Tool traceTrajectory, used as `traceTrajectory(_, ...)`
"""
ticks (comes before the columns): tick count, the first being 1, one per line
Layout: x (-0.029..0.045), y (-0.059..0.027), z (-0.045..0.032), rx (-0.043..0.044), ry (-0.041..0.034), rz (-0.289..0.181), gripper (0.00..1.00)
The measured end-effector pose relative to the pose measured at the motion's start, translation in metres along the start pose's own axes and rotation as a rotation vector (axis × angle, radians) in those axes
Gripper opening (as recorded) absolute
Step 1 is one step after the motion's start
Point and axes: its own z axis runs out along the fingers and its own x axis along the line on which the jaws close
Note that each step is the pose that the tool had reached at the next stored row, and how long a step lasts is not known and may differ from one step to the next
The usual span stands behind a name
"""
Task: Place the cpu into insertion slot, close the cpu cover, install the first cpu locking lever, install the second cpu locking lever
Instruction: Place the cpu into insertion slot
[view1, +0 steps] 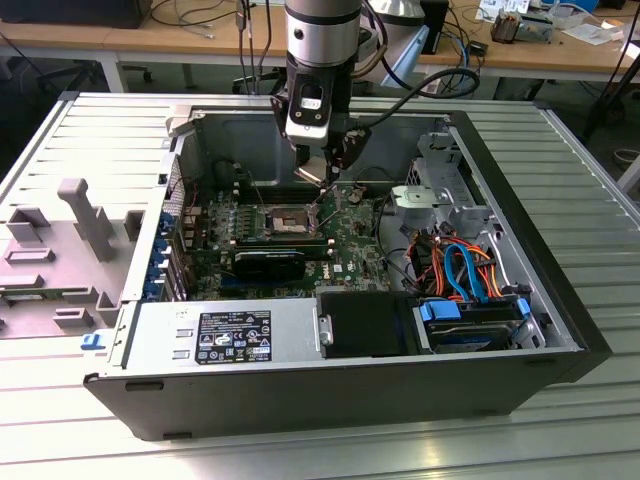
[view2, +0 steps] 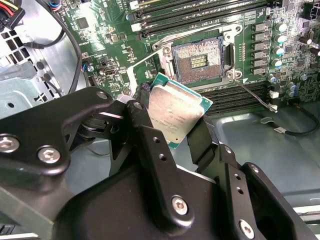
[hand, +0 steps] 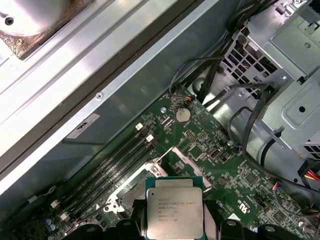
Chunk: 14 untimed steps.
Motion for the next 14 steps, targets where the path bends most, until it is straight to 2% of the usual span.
traceTrajectory(14, 0.0000, 0.0000, 0.0000, -0.0004, -0.0018, 0.020, 0.54)
